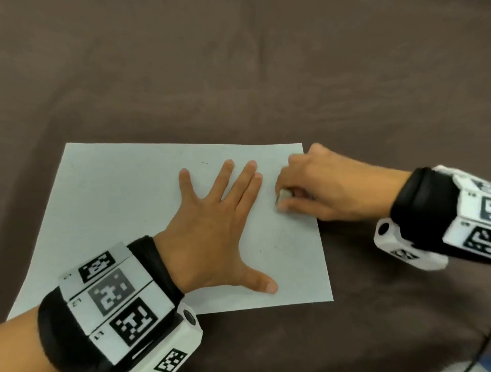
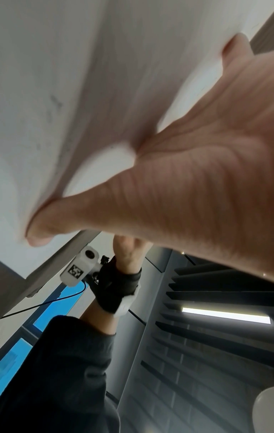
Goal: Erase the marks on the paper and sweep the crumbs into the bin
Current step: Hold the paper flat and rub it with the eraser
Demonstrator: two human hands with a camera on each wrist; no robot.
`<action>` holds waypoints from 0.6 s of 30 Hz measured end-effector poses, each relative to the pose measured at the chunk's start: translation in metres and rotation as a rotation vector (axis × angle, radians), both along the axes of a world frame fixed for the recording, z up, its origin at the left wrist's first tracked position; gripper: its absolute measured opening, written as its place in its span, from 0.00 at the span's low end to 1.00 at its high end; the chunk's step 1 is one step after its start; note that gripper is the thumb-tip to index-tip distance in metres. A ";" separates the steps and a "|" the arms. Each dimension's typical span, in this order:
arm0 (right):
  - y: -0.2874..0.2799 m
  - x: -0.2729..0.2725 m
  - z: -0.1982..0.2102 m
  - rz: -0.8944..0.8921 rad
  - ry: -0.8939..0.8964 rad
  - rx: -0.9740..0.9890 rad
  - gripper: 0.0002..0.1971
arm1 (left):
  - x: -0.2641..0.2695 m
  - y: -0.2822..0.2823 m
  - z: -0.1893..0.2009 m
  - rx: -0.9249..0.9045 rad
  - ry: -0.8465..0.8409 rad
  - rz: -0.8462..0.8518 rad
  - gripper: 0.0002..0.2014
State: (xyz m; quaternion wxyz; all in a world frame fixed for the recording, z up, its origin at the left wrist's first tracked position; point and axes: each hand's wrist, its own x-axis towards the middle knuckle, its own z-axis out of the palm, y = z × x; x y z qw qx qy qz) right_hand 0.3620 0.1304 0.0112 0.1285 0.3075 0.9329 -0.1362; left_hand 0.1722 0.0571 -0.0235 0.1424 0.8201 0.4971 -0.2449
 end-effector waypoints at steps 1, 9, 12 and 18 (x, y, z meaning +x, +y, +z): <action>0.005 0.002 -0.001 -0.044 0.012 0.007 0.15 | 0.000 0.000 0.000 -0.001 0.000 0.000 0.71; -0.011 0.002 -0.003 0.006 -0.008 -0.038 0.15 | 0.000 0.001 0.000 -0.004 0.003 -0.002 0.71; -0.005 0.006 -0.004 -0.059 0.008 0.004 0.16 | 0.000 0.000 -0.001 0.003 -0.005 0.000 0.71; -0.026 0.005 -0.006 0.056 -0.004 -0.005 0.14 | 0.000 0.001 -0.001 -0.001 0.005 0.000 0.70</action>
